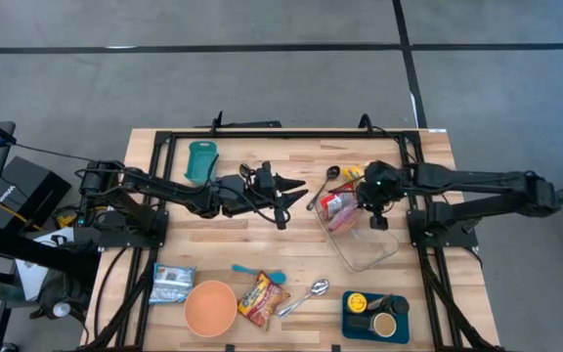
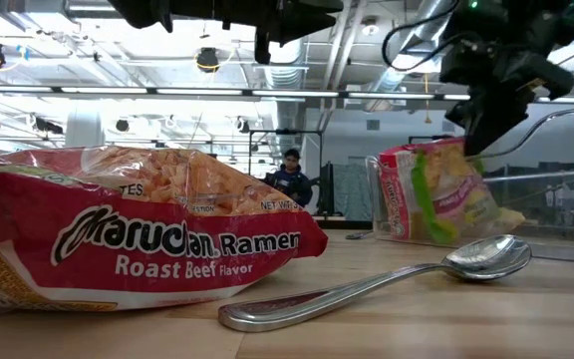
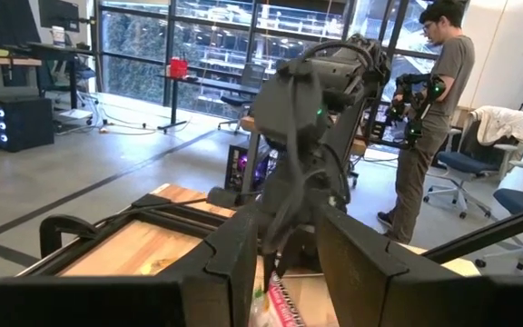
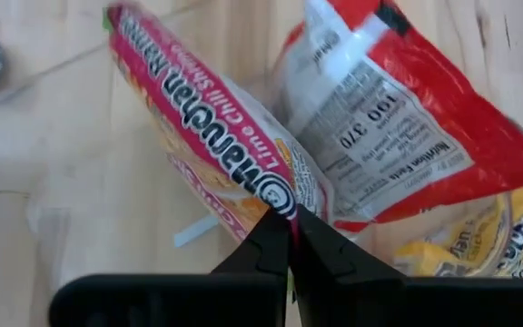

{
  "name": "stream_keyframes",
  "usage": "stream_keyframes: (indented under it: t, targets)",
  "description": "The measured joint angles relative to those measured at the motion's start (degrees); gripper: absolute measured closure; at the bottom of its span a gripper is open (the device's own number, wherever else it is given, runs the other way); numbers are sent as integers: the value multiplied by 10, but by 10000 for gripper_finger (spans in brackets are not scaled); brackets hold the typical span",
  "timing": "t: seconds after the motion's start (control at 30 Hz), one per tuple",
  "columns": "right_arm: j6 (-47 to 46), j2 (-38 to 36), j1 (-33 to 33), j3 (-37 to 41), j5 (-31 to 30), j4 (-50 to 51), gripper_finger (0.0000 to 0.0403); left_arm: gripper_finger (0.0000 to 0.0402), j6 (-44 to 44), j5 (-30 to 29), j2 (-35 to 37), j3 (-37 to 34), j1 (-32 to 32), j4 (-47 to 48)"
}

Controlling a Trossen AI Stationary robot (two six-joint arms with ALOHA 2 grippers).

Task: Pick & Place Food Item
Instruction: Put the green noodle pack into the transparent bin

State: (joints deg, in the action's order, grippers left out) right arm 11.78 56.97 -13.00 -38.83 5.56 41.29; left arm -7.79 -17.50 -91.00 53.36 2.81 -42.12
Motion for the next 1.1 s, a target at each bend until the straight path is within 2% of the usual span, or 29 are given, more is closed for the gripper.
stream_keyframes:
  t: [0.27, 0.57, 1.1]
  targets:
    - [1, 15, -26, 0, 5, -5, 403, 294, 0, 0, 0, 0, 0, 1]
    - [-3, -9, -48, 0, 5, -32, 403, 294, 0, 0, 0, 0, 0, 2]
    - [-3, 16, -47, 0, 5, -27, 403, 294, 0, 0, 0, 0, 0, 2]
